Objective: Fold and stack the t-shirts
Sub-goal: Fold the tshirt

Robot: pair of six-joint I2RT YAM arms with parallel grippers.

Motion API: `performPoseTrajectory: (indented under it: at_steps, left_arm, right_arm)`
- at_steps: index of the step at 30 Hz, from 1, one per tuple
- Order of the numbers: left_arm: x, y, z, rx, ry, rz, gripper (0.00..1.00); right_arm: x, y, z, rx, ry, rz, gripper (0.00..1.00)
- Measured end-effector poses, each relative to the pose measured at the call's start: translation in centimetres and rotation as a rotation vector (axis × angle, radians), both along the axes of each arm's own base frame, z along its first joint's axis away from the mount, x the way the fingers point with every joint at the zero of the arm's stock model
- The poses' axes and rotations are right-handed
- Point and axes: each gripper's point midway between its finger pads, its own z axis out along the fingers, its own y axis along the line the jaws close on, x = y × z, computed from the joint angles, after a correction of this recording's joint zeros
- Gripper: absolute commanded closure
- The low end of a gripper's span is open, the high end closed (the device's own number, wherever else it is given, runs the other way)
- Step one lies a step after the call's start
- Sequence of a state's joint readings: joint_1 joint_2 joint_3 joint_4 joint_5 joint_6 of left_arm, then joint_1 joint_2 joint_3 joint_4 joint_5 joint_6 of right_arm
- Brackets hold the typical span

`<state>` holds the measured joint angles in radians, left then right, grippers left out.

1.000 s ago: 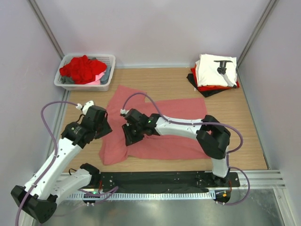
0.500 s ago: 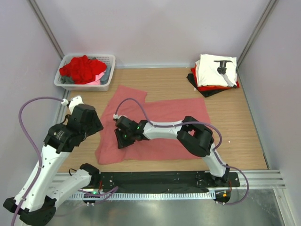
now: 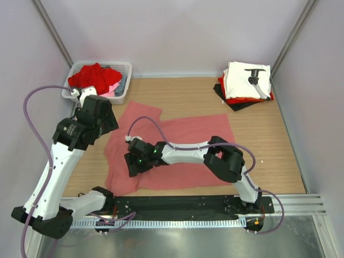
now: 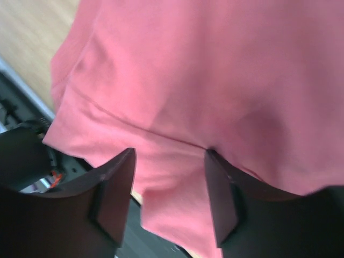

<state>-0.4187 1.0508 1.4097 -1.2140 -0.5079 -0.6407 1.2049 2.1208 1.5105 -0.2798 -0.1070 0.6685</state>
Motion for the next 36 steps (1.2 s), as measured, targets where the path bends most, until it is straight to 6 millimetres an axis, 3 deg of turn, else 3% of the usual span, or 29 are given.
performPoseTrajectory:
  at_steps: [2,5,8,12,15,16,19,21,24,27,30,33,36]
  left_arm:
    - [1.2,0.2,1.5,0.001,-0.025,0.008,0.29]
    - [3.5,0.3,3.4,-0.012,-0.064,0.015,0.3]
    - [6.8,-0.6,4.1,-0.028,-0.075,-0.018,0.34]
    - [12.9,-3.6,2.1,-0.034,-0.027,-0.101,0.34]
    - [17.9,-5.8,-1.0,-0.027,0.046,-0.153,0.35]
    - [19.9,-6.5,-2.2,-0.021,0.065,-0.166,0.37]
    - [24.8,-8.3,-5.3,-0.01,0.11,-0.194,0.37]
    - [27.7,-9.3,-8.1,-0.003,0.14,-0.207,0.37]
    - [29.9,-10.1,-13.1,0.013,0.219,-0.215,0.35]
    - [29.9,-10.0,-17.9,0.038,0.32,-0.219,0.33]
    - [29.5,-9.9,-21.2,0.05,0.391,-0.217,0.32]
    - [29.3,-9.9,-23.2,0.057,0.426,-0.215,0.3]
    - [29.5,-9.9,-23.9,0.06,0.429,-0.214,0.3]
  right_arm:
    - [1.4,-1.6,0.9,-0.036,-0.021,-0.032,0.29]
    - [4.9,-5.2,4.0,-0.059,-0.078,-0.124,0.21]
    - [8.8,-10.9,9.4,-0.02,-0.138,-0.258,0.12]
    - [12.1,-19.0,17.8,0.073,-0.275,-0.439,0.01]
    - [11.0,-22.7,21.9,0.119,-0.362,-0.493,0.0]
    - [10.5,-23.9,22.4,0.123,-0.375,-0.507,0.0]
    - [9.7,-27.1,21.2,0.087,-0.379,-0.555,0.0]
    - [9.3,-29.6,18.3,0.004,-0.344,-0.592,0.0]
    - [8.4,-32.0,14.2,-0.107,-0.281,-0.614,0.0]
    - [7.1,-33.1,12.4,-0.162,-0.243,-0.608,0.01]
    - [6.7,-33.4,12.6,-0.15,-0.247,-0.609,0.0]
    - [6.5,-33.5,13.1,-0.129,-0.256,-0.61,0.0]
    - [6.5,-33.5,12.9,-0.129,-0.254,-0.609,0.0]
